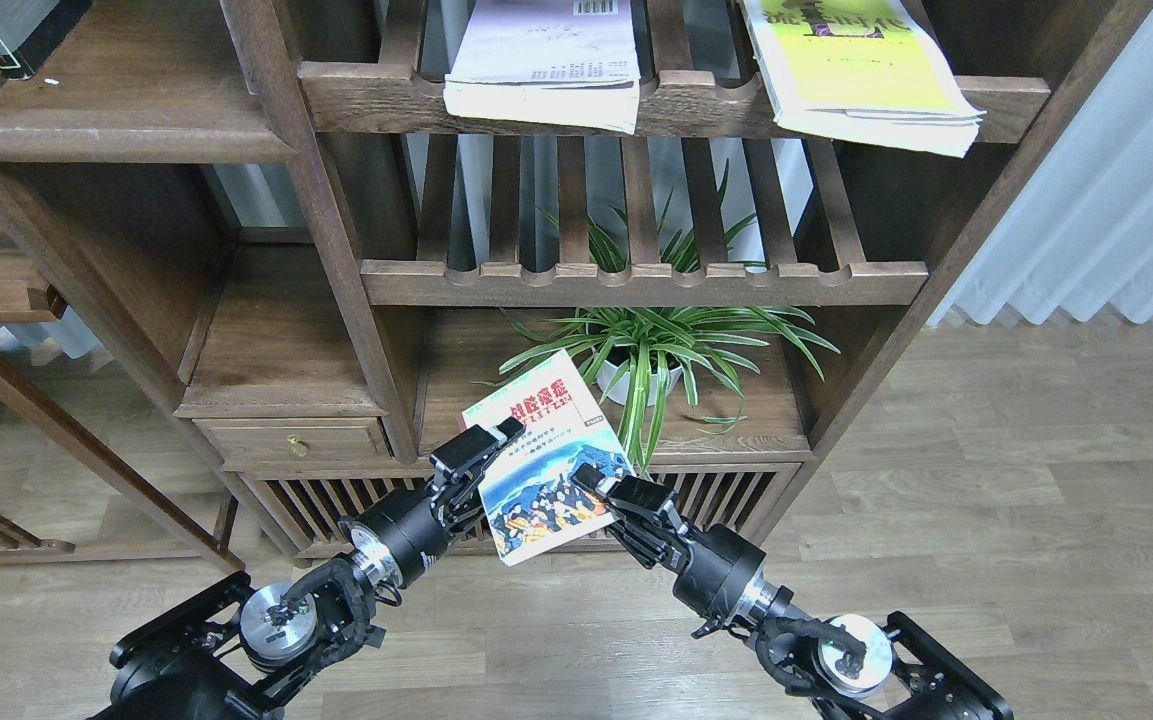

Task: Organize books on shelf
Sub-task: 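Bring the left gripper to the book and grasp its edge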

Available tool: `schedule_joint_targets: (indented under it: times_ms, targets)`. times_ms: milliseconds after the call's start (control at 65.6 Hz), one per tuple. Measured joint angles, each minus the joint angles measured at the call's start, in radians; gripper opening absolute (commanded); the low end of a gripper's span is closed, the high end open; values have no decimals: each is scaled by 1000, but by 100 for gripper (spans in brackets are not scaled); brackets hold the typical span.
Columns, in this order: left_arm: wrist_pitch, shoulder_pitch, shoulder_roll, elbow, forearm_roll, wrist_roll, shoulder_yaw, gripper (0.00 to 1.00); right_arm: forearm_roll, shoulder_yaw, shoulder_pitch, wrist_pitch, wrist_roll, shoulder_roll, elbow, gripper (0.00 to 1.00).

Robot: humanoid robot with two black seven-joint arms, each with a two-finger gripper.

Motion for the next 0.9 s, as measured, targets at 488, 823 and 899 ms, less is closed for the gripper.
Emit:
schedule_joint_targets:
  times_ms: [488,823,899]
  targets:
    - [-1,-3,-1,19,-85,-2,16,2,0,-2,3,-1,0,0,5,3]
    - [0,-4,0,26,-90,10,34,2,-7,8,8,-1,-1,0,-33,53]
    - [1,0,1,26,-90,20,34,2,-9,16,25,0,0,-1,-76,75]
